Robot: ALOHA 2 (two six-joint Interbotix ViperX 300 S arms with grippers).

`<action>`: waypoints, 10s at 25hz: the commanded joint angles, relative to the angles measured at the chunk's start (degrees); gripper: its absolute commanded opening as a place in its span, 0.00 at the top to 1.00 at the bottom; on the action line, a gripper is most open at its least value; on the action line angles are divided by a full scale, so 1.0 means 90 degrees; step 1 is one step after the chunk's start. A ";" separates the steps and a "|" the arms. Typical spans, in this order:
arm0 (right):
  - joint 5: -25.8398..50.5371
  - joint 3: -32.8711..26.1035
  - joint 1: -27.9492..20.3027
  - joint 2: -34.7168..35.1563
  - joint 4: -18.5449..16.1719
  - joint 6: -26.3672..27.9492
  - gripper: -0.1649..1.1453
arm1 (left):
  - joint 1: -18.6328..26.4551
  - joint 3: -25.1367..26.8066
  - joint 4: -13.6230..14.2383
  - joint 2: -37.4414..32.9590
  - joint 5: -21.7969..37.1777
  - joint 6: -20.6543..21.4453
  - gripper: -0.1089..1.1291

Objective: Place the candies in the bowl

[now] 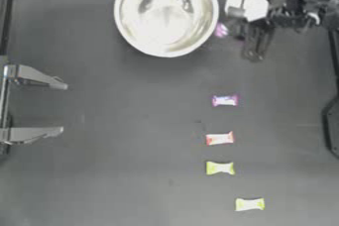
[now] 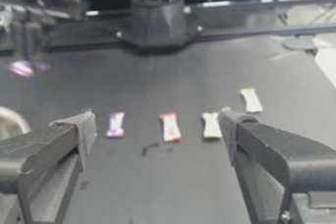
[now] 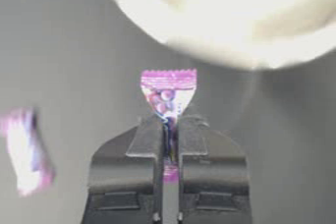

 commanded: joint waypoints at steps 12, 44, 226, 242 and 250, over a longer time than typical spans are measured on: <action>-0.1445 -0.1738 -0.0254 0.1787 0.0156 -0.0029 0.68 | 0.0020 -0.0127 -0.0010 0.0078 -0.0039 0.0000 0.08; -0.0254 -0.2197 0.0068 0.1855 0.0186 -0.0273 0.16 | 0.0078 -0.0068 -0.0010 0.0117 -0.0068 0.0000 0.08; 0.1934 -0.0068 0.4072 0.0176 -0.1201 0.2900 0.14 | 0.0205 -0.0117 -0.0127 0.0127 -0.0098 -0.0010 0.08; 0.1377 -0.0088 0.4131 0.1260 -0.1299 0.3047 0.14 | 0.0205 -0.0098 -0.0127 0.0127 -0.0098 -0.0020 0.08; 0.1182 -0.0039 0.4141 0.1582 -0.1230 0.3057 0.14 | 0.0205 -0.0078 -0.0127 0.0117 -0.0098 -0.0020 0.08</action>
